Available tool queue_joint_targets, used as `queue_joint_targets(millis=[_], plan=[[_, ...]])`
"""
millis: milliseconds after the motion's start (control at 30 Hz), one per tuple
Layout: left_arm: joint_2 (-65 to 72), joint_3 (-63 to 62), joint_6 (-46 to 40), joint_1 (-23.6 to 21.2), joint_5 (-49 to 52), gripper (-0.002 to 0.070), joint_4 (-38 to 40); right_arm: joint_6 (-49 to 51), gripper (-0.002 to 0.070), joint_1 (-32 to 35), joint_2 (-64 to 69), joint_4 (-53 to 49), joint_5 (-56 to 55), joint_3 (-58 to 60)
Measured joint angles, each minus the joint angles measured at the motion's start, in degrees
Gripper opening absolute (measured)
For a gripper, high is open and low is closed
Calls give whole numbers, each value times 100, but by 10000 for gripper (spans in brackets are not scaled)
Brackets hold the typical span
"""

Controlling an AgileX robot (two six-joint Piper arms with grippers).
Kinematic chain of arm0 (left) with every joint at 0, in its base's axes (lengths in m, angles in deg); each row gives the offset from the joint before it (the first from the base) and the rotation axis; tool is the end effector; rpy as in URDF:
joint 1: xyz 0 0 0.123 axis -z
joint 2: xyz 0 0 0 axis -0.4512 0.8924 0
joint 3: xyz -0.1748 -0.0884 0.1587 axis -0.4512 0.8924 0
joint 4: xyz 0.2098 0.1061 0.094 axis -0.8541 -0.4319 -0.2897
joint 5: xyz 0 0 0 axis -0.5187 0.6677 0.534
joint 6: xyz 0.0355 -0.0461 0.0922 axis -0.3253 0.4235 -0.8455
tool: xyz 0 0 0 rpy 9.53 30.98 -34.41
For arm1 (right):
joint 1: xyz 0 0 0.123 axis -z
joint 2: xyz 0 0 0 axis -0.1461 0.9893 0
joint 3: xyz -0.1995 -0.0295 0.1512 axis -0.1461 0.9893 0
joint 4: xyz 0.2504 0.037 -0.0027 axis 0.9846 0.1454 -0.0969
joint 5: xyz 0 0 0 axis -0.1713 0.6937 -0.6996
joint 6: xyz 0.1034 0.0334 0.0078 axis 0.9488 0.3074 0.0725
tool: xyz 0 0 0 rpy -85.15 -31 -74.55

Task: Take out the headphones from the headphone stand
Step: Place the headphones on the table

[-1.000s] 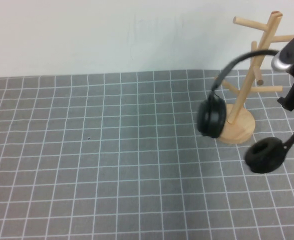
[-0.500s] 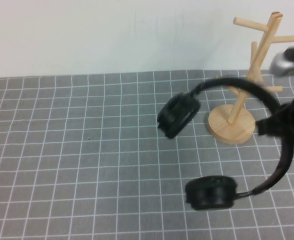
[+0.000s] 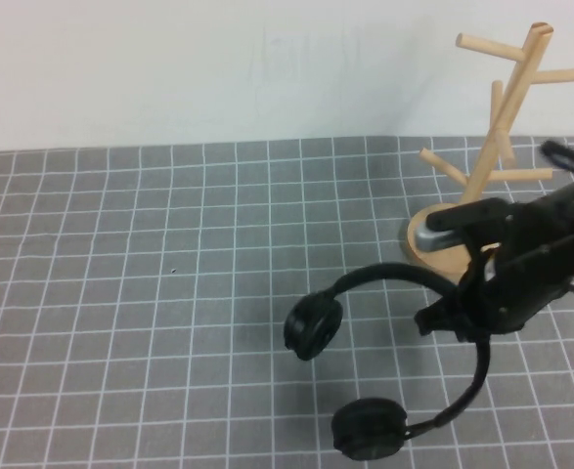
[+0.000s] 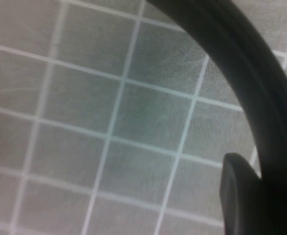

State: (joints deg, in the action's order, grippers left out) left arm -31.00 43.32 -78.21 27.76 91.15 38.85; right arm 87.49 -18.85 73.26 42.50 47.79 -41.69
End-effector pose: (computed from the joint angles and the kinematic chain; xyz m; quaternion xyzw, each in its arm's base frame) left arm 0.1045 -0.0050 0.1689 0.0071 0.8008 -0.0238 0.5984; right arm 0.2996 0.1517 0.1217 -0.1535 0.9746 0.0409 0.1577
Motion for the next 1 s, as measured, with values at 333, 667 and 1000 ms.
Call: queue_joint_targets(millis=[333,667,1000], plan=[[0,0,0,0,0,-4,0,21,55,0,973,-103,-91,-661],[0,0,0,0,0,-4,0,71,328,0,1011,-103,29,-733],[0,0,0,0,0,-4,0,93,118,-111,-568,-103,1352,-485]])
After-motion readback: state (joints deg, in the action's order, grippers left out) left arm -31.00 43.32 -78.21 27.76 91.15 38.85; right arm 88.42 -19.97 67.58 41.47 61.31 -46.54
